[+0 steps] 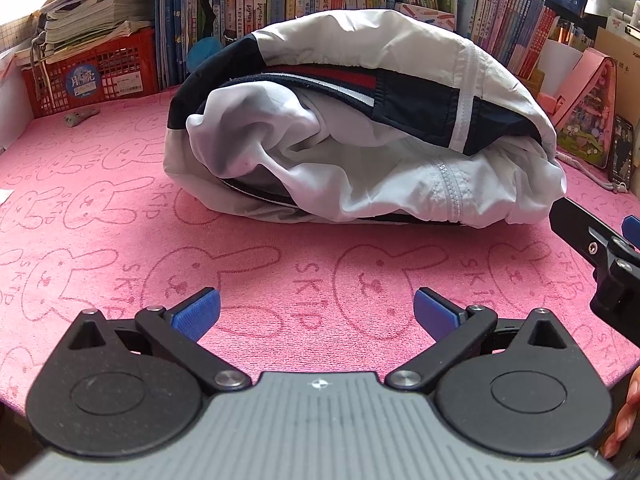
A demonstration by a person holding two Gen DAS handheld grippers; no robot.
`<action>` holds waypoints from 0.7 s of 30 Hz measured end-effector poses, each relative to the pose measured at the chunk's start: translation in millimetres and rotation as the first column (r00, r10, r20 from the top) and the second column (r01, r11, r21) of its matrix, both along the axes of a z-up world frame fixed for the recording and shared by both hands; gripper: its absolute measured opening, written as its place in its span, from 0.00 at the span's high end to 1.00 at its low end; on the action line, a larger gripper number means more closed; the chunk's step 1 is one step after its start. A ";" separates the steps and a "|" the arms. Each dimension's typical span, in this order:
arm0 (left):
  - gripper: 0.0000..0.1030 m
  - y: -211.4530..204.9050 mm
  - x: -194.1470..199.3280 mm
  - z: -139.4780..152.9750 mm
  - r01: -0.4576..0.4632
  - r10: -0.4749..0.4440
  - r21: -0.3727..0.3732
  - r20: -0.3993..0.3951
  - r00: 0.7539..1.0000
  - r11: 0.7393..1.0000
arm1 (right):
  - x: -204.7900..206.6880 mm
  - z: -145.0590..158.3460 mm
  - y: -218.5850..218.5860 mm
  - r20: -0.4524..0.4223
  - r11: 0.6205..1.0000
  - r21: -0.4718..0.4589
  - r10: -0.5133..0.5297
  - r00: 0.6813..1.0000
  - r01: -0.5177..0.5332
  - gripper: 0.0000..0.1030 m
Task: Fold clothes
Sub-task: 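Move both grippers toward the bunched white and navy jacket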
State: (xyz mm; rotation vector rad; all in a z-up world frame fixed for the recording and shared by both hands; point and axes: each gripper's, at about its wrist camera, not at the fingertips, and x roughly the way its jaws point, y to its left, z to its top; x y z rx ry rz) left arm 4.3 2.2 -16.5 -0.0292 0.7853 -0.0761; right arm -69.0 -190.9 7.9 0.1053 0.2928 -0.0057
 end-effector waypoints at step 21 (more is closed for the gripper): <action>0.00 16.3 12.1 -5.0 -0.039 0.037 -0.084 -0.030 0.999 0.996 | 3.1 -3.0 12.3 0.030 0.988 -0.141 -0.061 0.998 0.064 0.00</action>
